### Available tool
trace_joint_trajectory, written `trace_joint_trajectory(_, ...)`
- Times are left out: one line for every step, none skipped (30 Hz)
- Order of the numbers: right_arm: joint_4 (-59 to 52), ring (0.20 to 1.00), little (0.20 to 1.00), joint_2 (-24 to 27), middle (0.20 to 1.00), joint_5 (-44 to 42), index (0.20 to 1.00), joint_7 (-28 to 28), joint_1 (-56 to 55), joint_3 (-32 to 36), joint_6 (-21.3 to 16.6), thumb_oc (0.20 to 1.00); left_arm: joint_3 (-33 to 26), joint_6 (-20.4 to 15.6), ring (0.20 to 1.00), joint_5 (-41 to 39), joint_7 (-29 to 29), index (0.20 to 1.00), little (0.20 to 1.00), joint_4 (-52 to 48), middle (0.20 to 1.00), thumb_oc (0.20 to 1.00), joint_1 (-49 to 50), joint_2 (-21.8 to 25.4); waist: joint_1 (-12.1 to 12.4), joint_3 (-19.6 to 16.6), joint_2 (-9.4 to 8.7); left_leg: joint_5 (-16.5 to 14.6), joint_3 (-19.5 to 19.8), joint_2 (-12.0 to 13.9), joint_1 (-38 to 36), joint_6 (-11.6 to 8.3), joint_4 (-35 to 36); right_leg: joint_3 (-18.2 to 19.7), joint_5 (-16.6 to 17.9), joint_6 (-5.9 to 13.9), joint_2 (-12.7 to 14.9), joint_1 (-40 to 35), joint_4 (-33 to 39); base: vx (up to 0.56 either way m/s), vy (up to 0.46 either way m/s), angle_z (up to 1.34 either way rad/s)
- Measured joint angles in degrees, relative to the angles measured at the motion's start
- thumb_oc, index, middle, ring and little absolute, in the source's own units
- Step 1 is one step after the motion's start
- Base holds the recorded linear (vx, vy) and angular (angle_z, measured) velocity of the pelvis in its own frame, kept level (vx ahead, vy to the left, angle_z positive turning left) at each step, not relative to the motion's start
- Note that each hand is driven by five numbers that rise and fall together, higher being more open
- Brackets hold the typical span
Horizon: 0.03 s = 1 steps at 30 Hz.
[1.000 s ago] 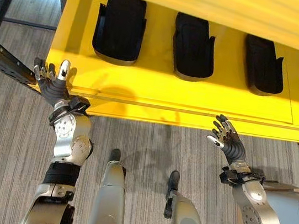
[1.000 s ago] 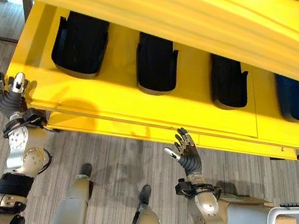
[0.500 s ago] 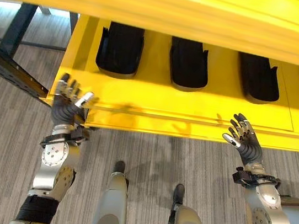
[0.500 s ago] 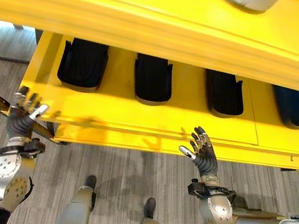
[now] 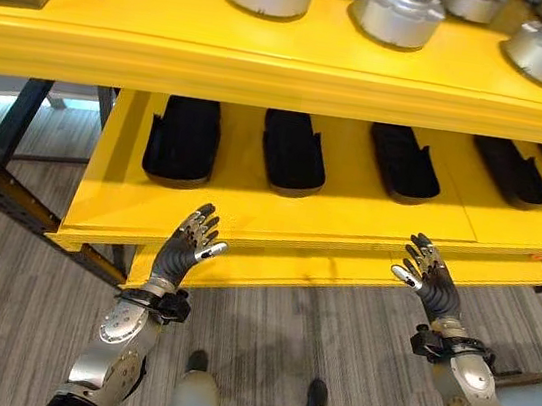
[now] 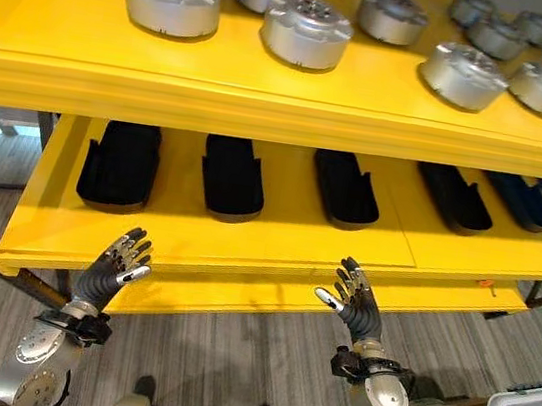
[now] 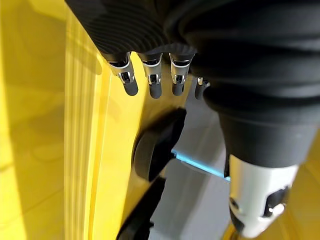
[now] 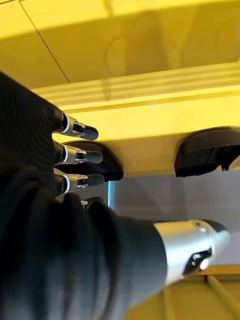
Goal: Move parts from the plastic box to the shelf.
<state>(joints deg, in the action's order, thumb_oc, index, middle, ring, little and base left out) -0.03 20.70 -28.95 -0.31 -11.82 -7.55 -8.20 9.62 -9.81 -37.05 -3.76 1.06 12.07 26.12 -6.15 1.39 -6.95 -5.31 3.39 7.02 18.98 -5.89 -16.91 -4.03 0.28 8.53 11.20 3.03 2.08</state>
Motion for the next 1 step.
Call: trace_joint_trajectory(-0.01, 1.000, 1.000, 0.00, 1.000, -0.04, 1.000, 0.00, -0.23, 0.02, 0.00, 1.000, 0.01, 0.44, 1.000, 0.02, -0.05, 1.000, 1.000, 0.33, 1.000, 1.000, 0.04, 0.00, -0.23, -0.72, -0.18, 0.35, 0.02, 0.23, -0.85, -0.03, 1.05, 0.02, -0.02, -0.06, -0.24, -0.54, 0.26, 0.07, -0.011, -0.06)
